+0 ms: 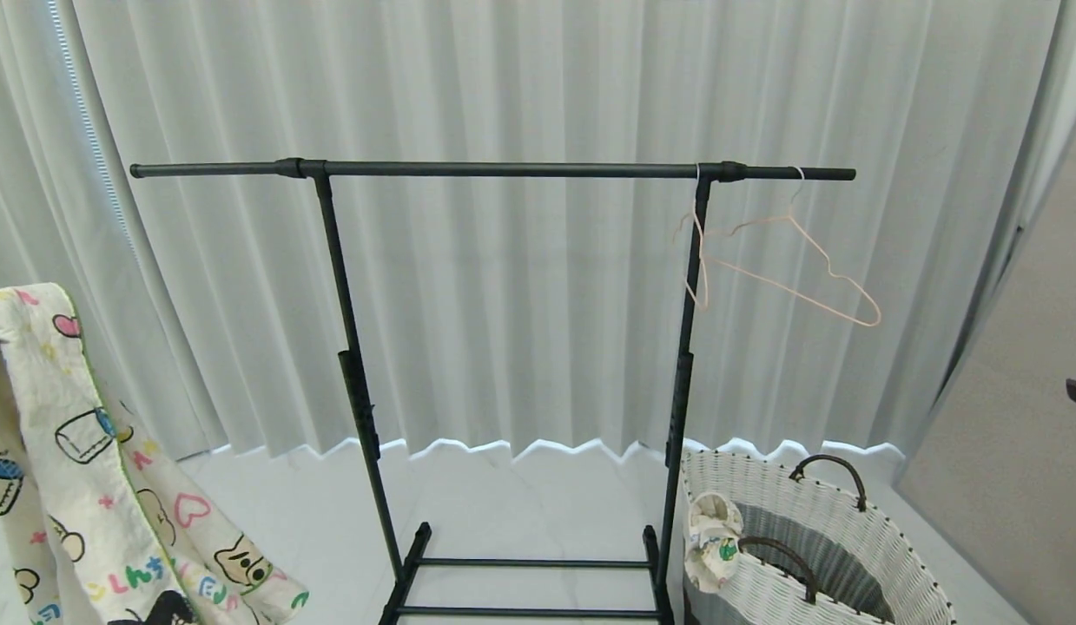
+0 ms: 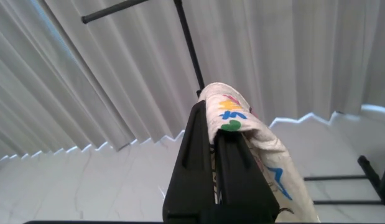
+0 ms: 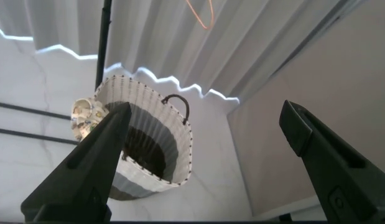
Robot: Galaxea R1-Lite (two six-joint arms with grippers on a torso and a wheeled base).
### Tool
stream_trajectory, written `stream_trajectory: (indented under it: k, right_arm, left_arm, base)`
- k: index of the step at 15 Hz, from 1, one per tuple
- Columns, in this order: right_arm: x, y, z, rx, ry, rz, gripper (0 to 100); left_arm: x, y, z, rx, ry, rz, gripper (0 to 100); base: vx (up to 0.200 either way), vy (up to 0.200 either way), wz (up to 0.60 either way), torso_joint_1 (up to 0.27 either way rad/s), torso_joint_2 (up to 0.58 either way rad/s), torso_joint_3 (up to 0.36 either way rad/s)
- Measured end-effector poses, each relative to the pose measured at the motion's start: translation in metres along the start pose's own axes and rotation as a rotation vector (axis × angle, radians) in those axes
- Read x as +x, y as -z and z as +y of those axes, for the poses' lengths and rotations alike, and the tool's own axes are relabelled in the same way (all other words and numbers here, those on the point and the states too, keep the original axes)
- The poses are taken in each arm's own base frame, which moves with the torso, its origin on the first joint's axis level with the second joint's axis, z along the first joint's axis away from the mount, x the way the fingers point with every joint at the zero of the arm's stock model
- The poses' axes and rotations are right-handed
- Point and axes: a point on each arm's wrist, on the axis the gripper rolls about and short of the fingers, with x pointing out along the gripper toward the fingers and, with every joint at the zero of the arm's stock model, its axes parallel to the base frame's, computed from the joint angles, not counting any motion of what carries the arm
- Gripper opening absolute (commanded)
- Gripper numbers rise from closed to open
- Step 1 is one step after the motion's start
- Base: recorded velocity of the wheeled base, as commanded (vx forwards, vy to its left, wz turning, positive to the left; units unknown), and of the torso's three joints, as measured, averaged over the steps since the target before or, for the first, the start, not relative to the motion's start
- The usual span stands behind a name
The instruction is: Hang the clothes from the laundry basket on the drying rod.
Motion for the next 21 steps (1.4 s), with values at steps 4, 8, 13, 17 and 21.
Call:
stream_trajectory:
  k: [4, 8, 13, 17, 21]
  right_arm:
    - [-0.002, 0.001, 0.001, -0.013, -0.008, -0.006, 100]
    - [-0.005, 0.002, 0.001, -0.021, -0.008, -0.010, 100]
    - [-0.011, 0.012, 0.003, -0.058, -0.009, -0.010, 100]
    - [-0.016, 0.016, 0.004, -0.059, -0.025, -0.023, 100]
    - [-0.018, 0.019, 0.005, -0.060, -0.025, -0.021, 100]
  left_arm:
    - [0.002, 0.010, -0.004, 0.013, 0.010, 0.032, 0]
    - [0.002, 0.012, -0.005, 0.017, 0.013, 0.037, 0]
    - [-0.002, 0.014, -0.004, 0.057, 0.011, 0.032, 0]
    - [-0.004, 0.015, -0.004, 0.057, 0.010, 0.028, 0]
    - [-0.007, 0.015, -0.003, 0.053, 0.015, 0.012, 0]
  base:
    - [0.000, 0.000, 0.00, 0.260, -0.50, -0.257]
    - [0.000, 0.000, 0.00, 0.261, -0.52, -0.263]
    - [0.000, 0.000, 0.00, 0.141, -0.28, -0.135]
    - [0.000, -0.150, 0.00, 0.004, -0.01, -0.004]
    - [0.000, -0.200, 0.00, 0.006, 0.00, -0.004]
